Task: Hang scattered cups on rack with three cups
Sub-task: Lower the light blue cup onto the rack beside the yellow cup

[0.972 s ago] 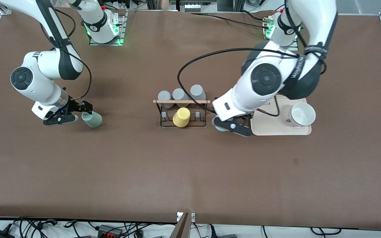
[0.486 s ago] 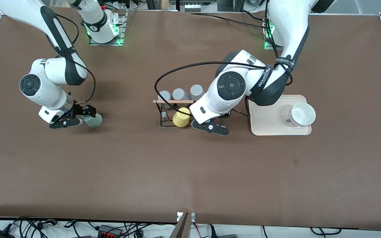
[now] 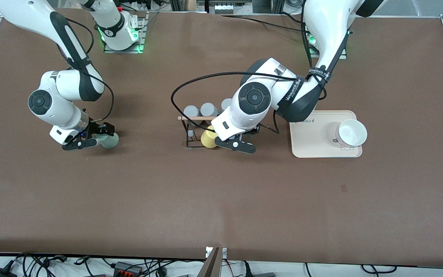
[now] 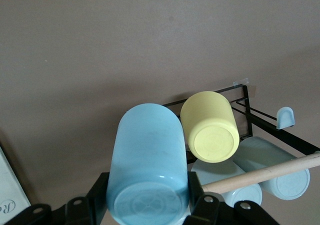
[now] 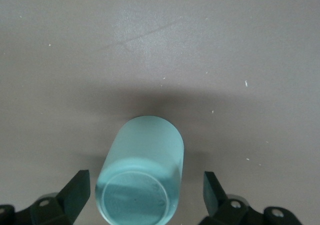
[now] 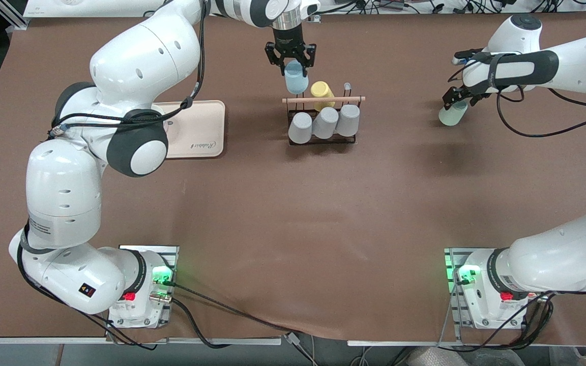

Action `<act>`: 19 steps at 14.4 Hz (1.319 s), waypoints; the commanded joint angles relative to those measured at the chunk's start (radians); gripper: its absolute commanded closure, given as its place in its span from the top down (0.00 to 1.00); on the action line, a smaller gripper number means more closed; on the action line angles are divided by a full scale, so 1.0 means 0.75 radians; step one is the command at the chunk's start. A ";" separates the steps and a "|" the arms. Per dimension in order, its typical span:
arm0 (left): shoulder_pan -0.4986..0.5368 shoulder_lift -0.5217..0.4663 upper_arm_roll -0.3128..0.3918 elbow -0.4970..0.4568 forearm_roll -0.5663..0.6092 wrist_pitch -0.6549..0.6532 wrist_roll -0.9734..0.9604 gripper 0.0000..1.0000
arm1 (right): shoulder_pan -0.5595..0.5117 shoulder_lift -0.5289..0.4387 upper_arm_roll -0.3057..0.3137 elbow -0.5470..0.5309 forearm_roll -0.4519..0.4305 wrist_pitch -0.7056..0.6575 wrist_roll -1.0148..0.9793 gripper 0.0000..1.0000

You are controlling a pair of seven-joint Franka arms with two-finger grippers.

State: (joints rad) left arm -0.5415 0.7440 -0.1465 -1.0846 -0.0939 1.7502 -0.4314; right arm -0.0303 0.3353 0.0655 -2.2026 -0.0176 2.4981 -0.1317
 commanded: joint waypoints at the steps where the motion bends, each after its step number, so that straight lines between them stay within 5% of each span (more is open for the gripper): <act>1: -0.014 0.037 0.013 0.043 -0.014 -0.012 -0.014 0.32 | 0.001 0.005 0.005 -0.004 0.007 0.011 -0.002 1.00; 12: -0.035 0.147 0.013 0.043 -0.014 -0.010 -0.016 0.38 | 0.018 0.007 0.011 -0.006 0.009 0.007 -0.002 1.00; 14: -0.033 0.157 0.013 0.045 -0.016 -0.010 -0.014 0.67 | 0.018 0.013 0.011 -0.006 0.007 0.009 -0.002 1.00; 15: -0.033 0.155 0.013 0.045 -0.016 -0.008 -0.016 0.96 | 0.018 0.017 0.011 -0.006 0.007 0.009 -0.002 1.00; 17: -0.025 0.135 0.011 0.047 -0.016 -0.028 -0.016 1.00 | 0.018 0.021 0.011 -0.006 0.007 0.009 -0.002 0.96; 19: -0.016 0.102 0.015 0.057 -0.014 -0.104 -0.014 1.00 | 0.018 0.035 0.011 -0.006 0.007 0.015 -0.002 0.78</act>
State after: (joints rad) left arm -0.5556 0.8448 -0.1449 -1.0679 -0.0939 1.7385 -0.4337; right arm -0.0187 0.3506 0.0697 -2.2046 -0.0176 2.4980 -0.1317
